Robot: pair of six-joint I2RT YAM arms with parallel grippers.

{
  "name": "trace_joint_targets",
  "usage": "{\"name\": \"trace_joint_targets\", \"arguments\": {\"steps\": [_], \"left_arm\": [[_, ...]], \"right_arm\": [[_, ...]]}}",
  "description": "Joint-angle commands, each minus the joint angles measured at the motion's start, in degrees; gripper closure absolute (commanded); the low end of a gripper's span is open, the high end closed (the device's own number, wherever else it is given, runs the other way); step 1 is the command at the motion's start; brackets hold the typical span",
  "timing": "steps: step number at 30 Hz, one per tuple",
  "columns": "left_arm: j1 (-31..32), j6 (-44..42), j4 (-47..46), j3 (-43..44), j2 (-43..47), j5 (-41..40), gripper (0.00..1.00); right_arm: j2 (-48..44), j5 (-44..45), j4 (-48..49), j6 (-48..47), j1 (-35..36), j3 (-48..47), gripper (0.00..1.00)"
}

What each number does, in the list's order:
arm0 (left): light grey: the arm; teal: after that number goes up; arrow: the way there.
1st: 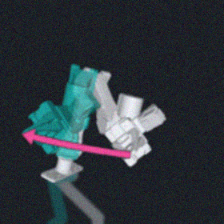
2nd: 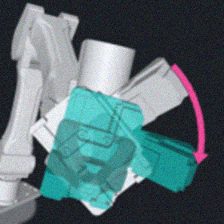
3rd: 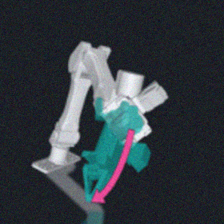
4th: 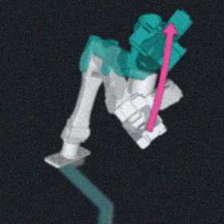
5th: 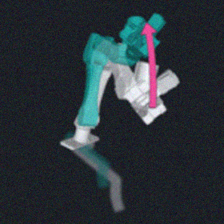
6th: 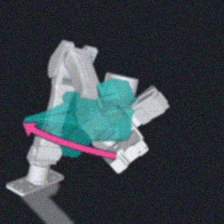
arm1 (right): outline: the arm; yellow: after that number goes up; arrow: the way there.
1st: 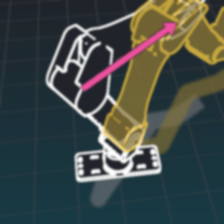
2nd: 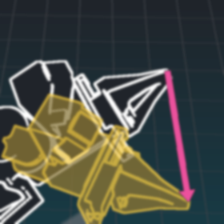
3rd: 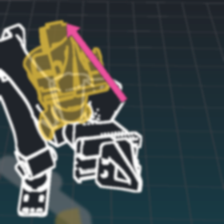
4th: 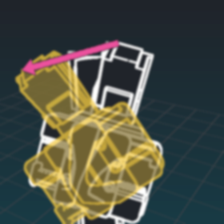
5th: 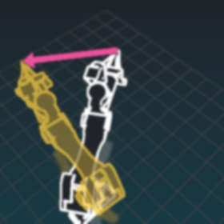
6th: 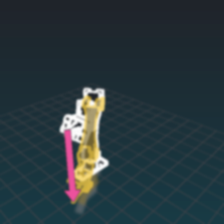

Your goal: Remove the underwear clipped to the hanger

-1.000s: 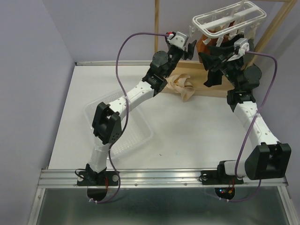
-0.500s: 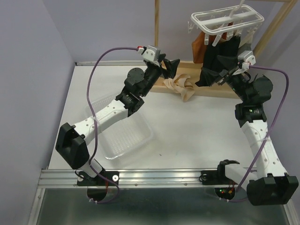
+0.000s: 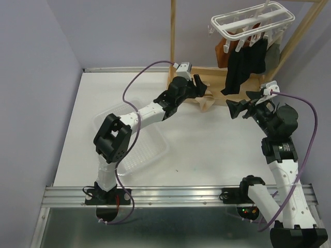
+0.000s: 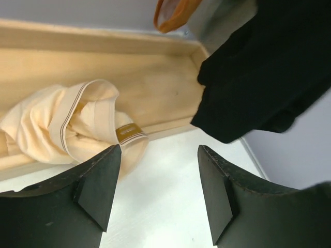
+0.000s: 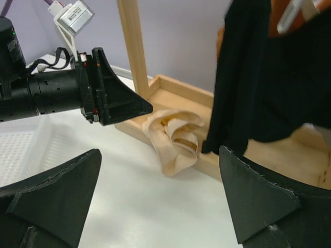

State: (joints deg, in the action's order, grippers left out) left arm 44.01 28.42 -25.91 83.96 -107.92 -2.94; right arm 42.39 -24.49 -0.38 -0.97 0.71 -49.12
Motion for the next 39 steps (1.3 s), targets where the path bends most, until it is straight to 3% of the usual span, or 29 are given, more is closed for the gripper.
{"name": "trace_joint_targets", "arguments": {"steps": [1,8,31,33,36,39], "left_arm": [[-1.38,4.01,4.89,8.04,-3.51,-3.82,0.29],[-2.70,2.34,14.20,21.65,-14.58,-4.44,0.31],[-2.26,-5.57,30.04,46.72,-34.72,-5.50,0.32],[-2.17,-5.92,30.30,48.22,-36.13,-5.59,0.37],[-1.91,-6.36,29.87,49.01,-37.01,-5.41,0.52],[-1.82,-6.71,28.47,49.02,-36.93,-5.06,0.75]], "right_arm": [[-1.17,9.54,-9.27,3.52,-0.36,3.06,0.00],[-3.10,11.57,-10.17,7.04,-2.82,9.13,0.00],[-4.16,8.94,-9.37,10.90,-5.63,11.07,0.00],[-4.16,8.50,-9.37,11.25,-5.72,10.98,0.00],[-4.25,8.32,-9.28,11.34,-5.90,10.54,0.00],[-4.16,8.14,-9.20,11.52,-6.16,10.36,0.00]]}}
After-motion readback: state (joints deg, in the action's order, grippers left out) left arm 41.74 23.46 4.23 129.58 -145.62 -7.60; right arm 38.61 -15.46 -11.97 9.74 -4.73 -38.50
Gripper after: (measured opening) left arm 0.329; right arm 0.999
